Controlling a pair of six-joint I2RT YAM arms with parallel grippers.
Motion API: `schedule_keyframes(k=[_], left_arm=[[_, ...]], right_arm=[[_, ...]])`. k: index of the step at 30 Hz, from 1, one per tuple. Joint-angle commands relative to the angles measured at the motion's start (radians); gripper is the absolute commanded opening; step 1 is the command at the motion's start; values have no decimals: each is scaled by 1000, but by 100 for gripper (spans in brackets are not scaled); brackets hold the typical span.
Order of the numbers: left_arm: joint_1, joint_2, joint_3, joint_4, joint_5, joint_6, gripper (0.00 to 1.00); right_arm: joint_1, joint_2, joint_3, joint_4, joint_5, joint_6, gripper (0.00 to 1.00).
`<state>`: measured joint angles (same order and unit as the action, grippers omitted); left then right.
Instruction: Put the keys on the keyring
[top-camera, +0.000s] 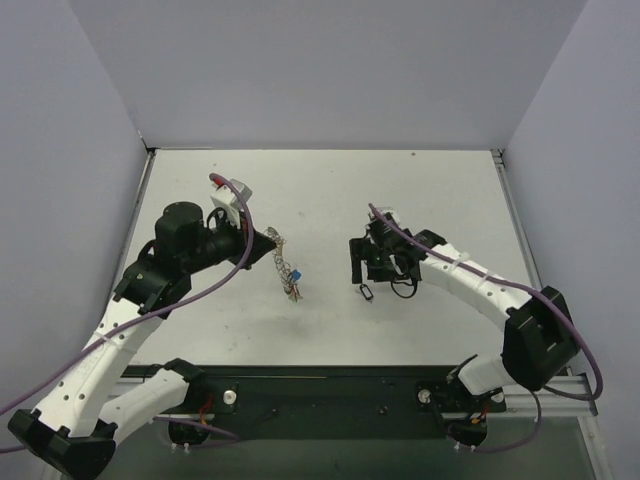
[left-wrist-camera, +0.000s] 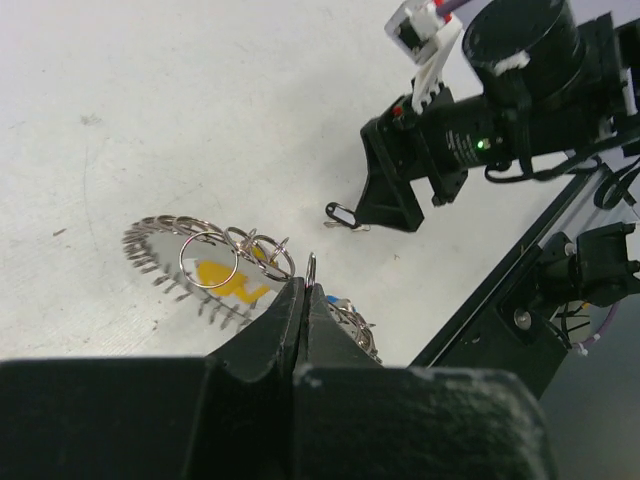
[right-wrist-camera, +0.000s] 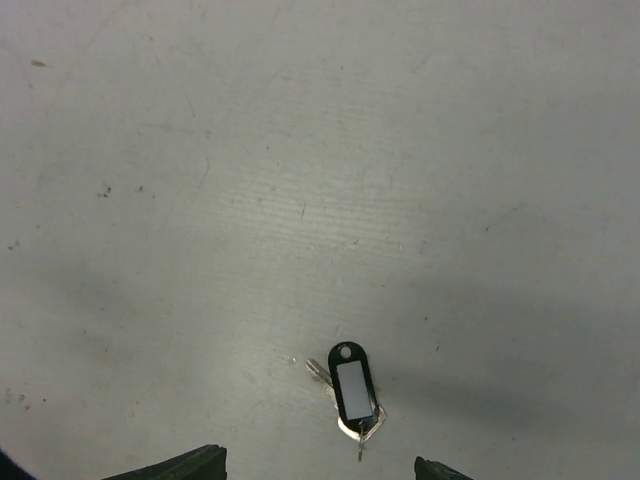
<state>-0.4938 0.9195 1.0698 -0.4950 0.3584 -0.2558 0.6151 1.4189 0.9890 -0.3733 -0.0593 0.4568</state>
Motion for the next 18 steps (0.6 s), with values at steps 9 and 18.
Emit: schedule_keyframes(k=[9, 18], left_arm=[[34, -33, 12, 56, 70, -20, 0], [35, -31, 9, 58, 67, -20, 0]], right_arm=[[77, 158, 0, -82, 203, 106, 51], [61, 187, -44, -10, 125, 108, 44]])
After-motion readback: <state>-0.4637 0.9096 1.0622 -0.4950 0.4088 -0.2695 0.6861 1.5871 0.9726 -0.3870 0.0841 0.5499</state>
